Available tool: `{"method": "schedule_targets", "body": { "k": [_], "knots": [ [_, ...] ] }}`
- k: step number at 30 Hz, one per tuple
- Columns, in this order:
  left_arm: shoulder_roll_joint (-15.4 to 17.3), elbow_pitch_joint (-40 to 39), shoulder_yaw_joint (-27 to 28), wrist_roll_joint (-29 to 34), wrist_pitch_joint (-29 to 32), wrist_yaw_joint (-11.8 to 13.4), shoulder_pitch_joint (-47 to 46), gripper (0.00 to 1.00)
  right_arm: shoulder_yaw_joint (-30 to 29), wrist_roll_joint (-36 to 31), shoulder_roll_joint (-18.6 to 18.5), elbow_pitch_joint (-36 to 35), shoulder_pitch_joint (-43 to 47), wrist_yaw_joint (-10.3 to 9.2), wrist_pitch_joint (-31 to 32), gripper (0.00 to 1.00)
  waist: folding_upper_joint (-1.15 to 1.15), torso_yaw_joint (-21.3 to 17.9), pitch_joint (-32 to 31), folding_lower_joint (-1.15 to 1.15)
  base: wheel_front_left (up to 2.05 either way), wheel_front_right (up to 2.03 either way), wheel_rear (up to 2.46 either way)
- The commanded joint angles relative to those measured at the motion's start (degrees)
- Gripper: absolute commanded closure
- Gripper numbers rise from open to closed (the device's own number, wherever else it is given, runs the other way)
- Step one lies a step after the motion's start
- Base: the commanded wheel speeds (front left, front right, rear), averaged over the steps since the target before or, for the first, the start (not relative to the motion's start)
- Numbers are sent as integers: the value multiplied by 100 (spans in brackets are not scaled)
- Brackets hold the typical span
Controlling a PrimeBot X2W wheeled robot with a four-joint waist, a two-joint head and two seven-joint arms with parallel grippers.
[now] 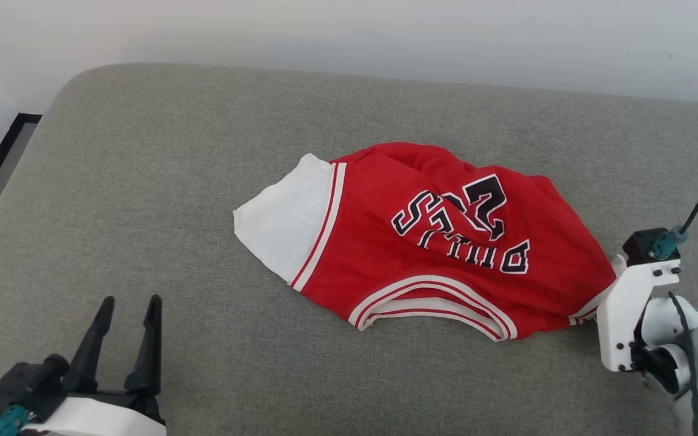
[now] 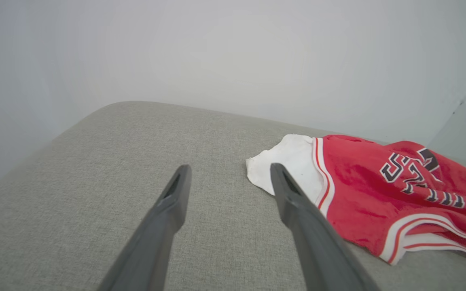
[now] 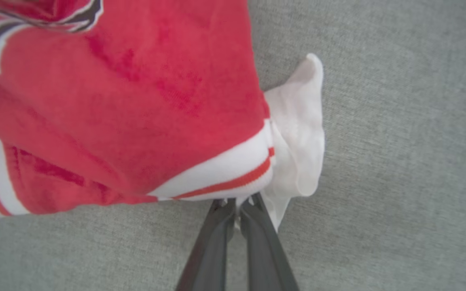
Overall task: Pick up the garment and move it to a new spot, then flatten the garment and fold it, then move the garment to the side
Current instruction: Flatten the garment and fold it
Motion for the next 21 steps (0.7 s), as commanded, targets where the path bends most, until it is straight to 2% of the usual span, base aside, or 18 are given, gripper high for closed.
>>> {"method": "schedule_targets", "body": {
  "k": [1,5,9,15,21],
  "knots": [
    [65,46,-77,-38,-30,-16,-104,0,-20,17,85,135,-92,-2,-154,0,0,6,-6,0,0,0,0],
    [253,171,-242,-128,-29,-16,-205,0,38,10,177,286,-176,-1,-287,0,0,-68,-37,0,0,0,0],
    [527,258,-460,-291,17,-15,-325,0,20,98,242,49,-152,-2,-382,0,0,-232,-73,0,0,0,0],
    [1000,240,-784,-637,421,-16,-613,0,-92,166,371,-733,84,-1,-592,0,0,-575,-77,0,0,0,0],
    [1389,299,-924,-842,1034,-15,-907,0,-248,67,674,-1526,351,-1,-964,0,0,-1022,12,0,0,0,0]
  ]
}}
